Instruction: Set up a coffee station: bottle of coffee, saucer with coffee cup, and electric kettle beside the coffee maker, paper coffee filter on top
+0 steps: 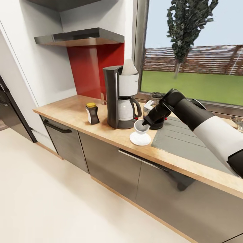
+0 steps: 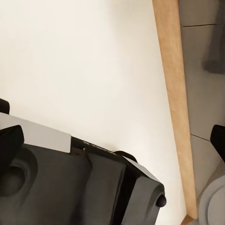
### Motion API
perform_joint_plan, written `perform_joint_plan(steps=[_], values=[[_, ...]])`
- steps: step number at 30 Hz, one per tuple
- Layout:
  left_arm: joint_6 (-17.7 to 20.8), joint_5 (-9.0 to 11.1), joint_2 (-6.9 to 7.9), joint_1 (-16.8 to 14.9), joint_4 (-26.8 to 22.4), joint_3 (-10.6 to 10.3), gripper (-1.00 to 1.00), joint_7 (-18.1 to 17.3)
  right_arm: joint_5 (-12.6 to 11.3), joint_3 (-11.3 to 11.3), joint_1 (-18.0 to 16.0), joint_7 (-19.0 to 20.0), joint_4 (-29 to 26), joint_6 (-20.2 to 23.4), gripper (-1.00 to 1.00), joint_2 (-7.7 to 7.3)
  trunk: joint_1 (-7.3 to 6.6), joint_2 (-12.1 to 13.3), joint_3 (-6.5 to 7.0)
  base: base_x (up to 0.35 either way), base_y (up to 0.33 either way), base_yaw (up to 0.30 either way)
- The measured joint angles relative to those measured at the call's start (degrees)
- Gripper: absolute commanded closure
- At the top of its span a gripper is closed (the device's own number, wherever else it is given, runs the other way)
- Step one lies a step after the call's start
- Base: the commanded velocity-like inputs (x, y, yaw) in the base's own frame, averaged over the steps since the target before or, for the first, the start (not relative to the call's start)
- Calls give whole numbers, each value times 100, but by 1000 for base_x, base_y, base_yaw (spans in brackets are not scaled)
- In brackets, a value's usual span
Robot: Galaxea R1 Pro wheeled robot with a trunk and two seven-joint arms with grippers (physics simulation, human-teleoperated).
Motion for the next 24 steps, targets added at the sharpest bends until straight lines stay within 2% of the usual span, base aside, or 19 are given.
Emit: perform_joint_plan(steps=[7,13,18,21,24], values=[[0,0,0,0,0,-2,-100,-3,3,-12,3,5,99,-101,100,-6,0,0,0,0,0,0],[0,0,0,0,0,-1,-100,-3,6,-9,14,76,394,-505,100,-3,110,-201,-90,0,0,0],[0,0,0,0,0,-4,-100,-3,8,-9,16,131,488,-591,100,-4,110,-201,-90,0,0,0],[0,0,0,0,0,-5,-100,-3,8,-9,17,138,499,-606,100,-1,175,-319,-143,0,0,0],[0,0,0,0,0,-1,-100,-3,9,-9,17,140,501,-613,100,-4,176,-321,-144,0,0,0]])
